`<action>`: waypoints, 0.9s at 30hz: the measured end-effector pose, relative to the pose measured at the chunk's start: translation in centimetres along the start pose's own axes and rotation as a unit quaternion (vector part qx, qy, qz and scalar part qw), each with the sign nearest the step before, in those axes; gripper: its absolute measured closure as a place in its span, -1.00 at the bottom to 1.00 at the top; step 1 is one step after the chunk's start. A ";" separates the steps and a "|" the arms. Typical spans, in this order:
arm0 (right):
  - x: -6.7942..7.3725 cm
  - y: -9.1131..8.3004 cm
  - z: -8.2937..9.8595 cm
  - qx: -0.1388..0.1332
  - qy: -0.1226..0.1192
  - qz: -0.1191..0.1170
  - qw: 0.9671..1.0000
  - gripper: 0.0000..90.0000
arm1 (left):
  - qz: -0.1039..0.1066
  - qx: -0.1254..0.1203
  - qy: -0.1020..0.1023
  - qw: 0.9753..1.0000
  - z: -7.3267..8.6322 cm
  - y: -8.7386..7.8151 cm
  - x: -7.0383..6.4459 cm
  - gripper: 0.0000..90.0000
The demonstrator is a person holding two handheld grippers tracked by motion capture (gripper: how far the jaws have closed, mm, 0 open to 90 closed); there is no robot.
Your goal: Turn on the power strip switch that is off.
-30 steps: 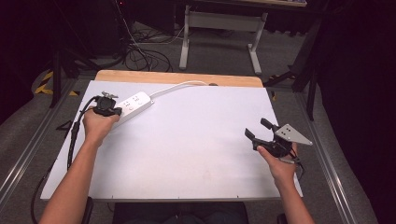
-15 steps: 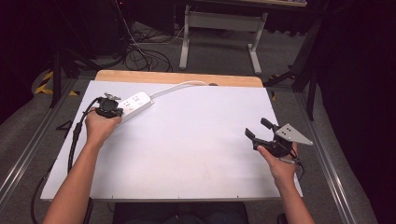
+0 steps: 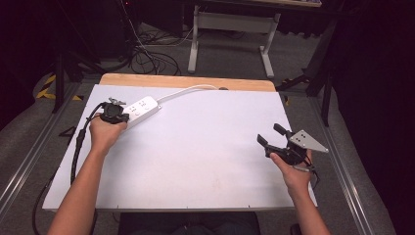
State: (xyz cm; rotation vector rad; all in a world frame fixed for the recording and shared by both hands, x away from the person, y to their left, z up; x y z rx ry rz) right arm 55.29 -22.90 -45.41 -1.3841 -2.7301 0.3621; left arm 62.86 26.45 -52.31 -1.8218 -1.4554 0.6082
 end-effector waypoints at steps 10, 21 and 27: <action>0.1 0.2 0.0 0.000 0.000 -0.002 1.000 -0.53 | 0.007 0.001 -0.009 1.000 0.0 0.0 0.1 1.00; 0.1 0.3 -0.1 -0.001 -0.001 -0.003 1.000 -0.52 | 0.012 0.001 -0.014 1.000 0.0 0.0 0.1 1.00; 0.2 0.3 -0.1 -0.001 -0.002 -0.002 1.000 -0.52 | 0.010 0.000 -0.014 1.000 0.0 0.0 0.1 1.00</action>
Point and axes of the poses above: each handheld gripper's, and its own axes: y roughly forward along the jaws, z roughly out of its underside, x roughly to its left, the point moved 9 cm from there along y, roughly forward along the jaws, and after that the axes turned 5 degrees about x, right-handed, at the moved point
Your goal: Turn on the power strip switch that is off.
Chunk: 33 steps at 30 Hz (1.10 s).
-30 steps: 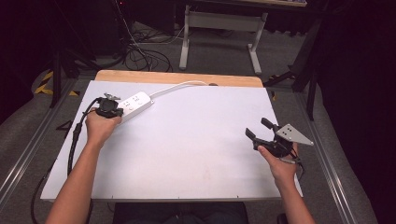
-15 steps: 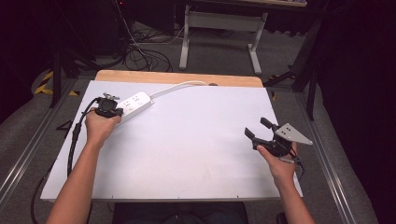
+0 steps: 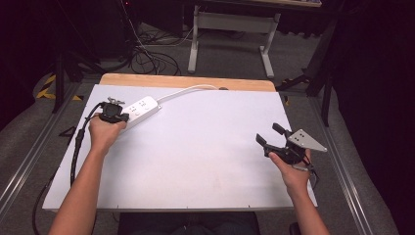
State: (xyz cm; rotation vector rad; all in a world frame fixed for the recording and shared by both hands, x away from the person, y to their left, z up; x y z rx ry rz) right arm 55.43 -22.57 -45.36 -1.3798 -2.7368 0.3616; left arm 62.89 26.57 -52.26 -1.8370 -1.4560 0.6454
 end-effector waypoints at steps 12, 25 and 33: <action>0.0 0.0 0.0 0.000 0.002 0.000 1.000 -0.52 | -0.003 0.000 0.004 1.000 -0.1 0.0 0.0 1.00; 0.0 0.0 -0.1 -0.001 0.002 0.001 1.000 -0.52 | -0.006 -0.001 -0.001 1.000 -0.1 -0.1 0.1 1.00; 0.0 0.0 0.0 -0.001 0.001 0.002 1.000 -0.52 | -0.002 -0.014 -0.008 1.000 -0.1 0.0 0.2 1.00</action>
Point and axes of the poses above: each handheld gripper's, and its own axes: y roughly forward along the jaws, z roughly out of its underside, x roughly to its left, the point moved 9 cm from there along y, roughly forward along the jaws, and after that the axes turned 5 degrees about x, right-handed, at the moved point
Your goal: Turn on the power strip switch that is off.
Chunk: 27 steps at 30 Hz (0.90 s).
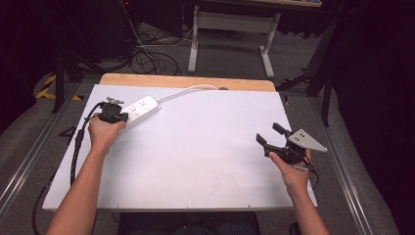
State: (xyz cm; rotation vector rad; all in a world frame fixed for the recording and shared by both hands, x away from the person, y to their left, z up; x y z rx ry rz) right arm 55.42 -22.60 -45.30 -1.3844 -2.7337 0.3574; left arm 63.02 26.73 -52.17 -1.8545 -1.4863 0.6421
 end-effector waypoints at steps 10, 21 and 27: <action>0.2 -0.4 -0.1 0.000 0.001 0.004 1.000 -0.52 | 0.004 -0.022 -0.010 1.000 0.2 -0.3 0.5 0.95; 0.2 0.0 -0.1 0.001 -0.001 0.001 1.000 -0.52 | 0.032 -0.083 -0.043 0.995 -0.3 -2.6 1.0 0.95; 0.2 0.2 -0.2 0.001 -0.002 -0.001 1.000 -0.52 | 0.043 -0.143 -0.048 0.988 -1.0 -5.1 0.4 0.93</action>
Point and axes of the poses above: each handheld gripper's, and its own axes: y roughly forward along the jaws, z roughly out of its underside, x roughly to its left, the point moved 9 cm from there along y, roughly forward along the jaws, and after that the axes turned 5 degrees about x, right-handed, at the moved point
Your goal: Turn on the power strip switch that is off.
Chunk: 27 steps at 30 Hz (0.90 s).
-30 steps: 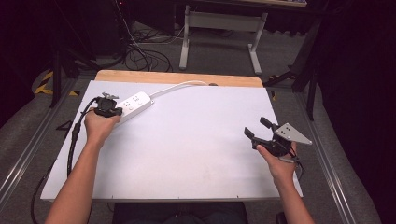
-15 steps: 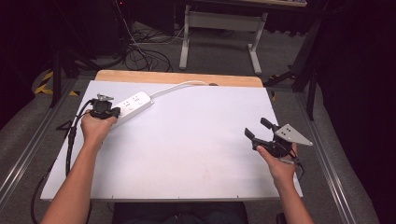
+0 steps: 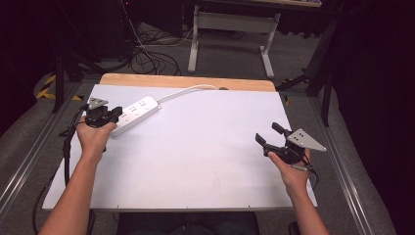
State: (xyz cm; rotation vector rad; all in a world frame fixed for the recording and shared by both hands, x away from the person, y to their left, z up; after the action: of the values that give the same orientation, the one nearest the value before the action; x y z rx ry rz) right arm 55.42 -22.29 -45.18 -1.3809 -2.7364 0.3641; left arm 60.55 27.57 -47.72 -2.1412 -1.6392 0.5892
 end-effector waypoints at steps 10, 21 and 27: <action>0.0 0.0 -0.2 -0.004 0.000 0.000 1.000 -0.52 | 0.008 -0.079 0.020 0.997 -1.9 -4.2 -2.2 0.83; 0.0 -0.1 -0.3 -0.006 -0.002 0.000 1.000 -0.52 | 0.004 -0.126 0.036 0.991 -2.9 -7.3 -3.4 0.66; 0.0 -0.2 -0.4 -0.008 -0.001 0.001 1.000 -0.51 | -0.002 -0.137 0.037 0.990 -2.7 -8.4 -3.4 0.50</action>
State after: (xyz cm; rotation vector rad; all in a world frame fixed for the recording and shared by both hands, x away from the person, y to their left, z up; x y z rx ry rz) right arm 55.34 -22.35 -44.74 -1.3875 -2.7455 0.3438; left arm 54.42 26.23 -40.58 -2.3167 -1.7696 0.2926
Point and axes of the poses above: each handheld gripper's, and its own axes: y roughly forward along the jaws, z roughly out of its underside, x roughly to its left, the point moved 9 cm from there along y, roughly forward along the jaws, and after that the axes turned 5 degrees about x, right-handed, at the moved point
